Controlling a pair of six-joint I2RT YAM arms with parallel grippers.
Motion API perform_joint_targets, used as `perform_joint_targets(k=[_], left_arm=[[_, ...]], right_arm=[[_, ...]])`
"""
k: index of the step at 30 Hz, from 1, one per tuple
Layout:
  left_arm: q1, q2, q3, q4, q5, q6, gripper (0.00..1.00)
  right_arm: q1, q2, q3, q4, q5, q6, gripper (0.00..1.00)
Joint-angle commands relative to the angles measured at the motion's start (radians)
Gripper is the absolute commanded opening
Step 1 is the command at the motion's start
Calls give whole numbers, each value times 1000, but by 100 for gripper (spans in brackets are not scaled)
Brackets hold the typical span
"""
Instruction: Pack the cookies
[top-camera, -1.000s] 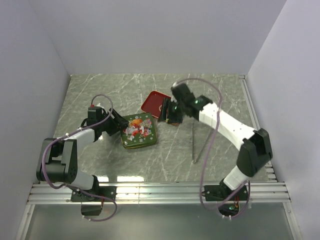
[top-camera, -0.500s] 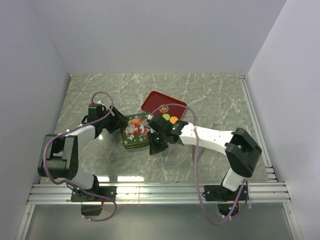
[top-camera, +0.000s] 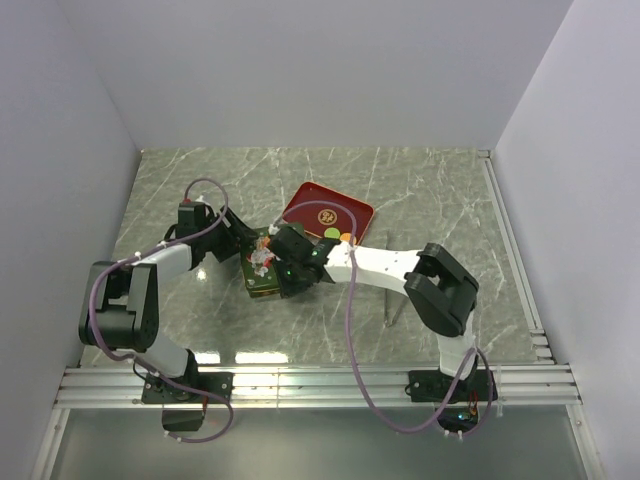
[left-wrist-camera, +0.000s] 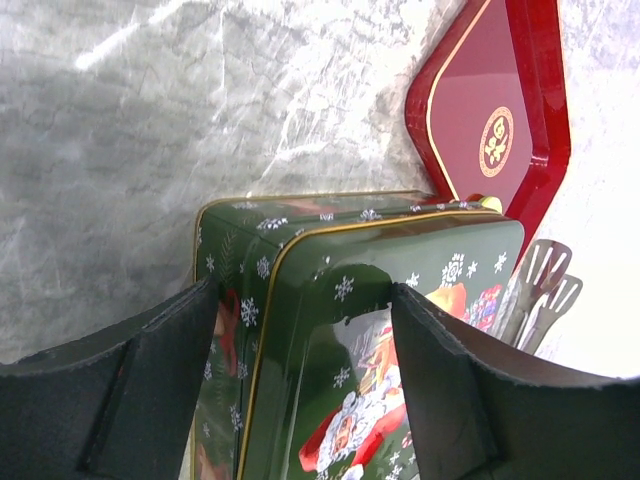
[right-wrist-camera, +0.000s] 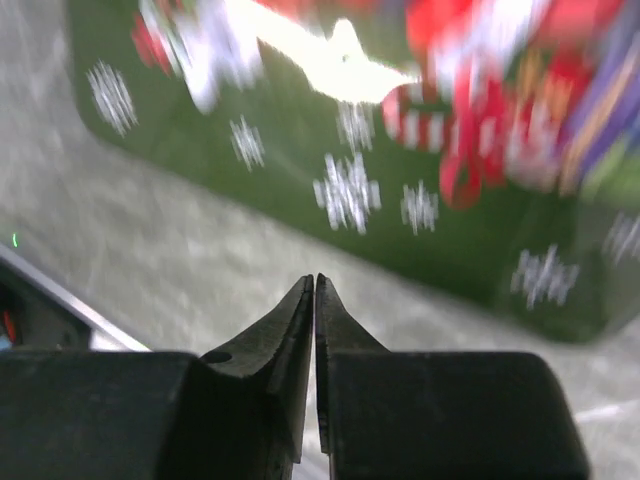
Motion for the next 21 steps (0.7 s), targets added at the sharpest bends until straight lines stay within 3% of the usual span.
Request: perform_joint_targets(k=[1,10,21], left_arm=[[4,35,21,-80,-53,53,75],[4,21,78,-145,-39,84,88],[4,-48,105,-146,-55,124,88]], right_arm=[[2,42,114,-12,104,-44,10],[-34,93,190,-27,141,-50,7],[-45,139,275,-67,132,-50,6]])
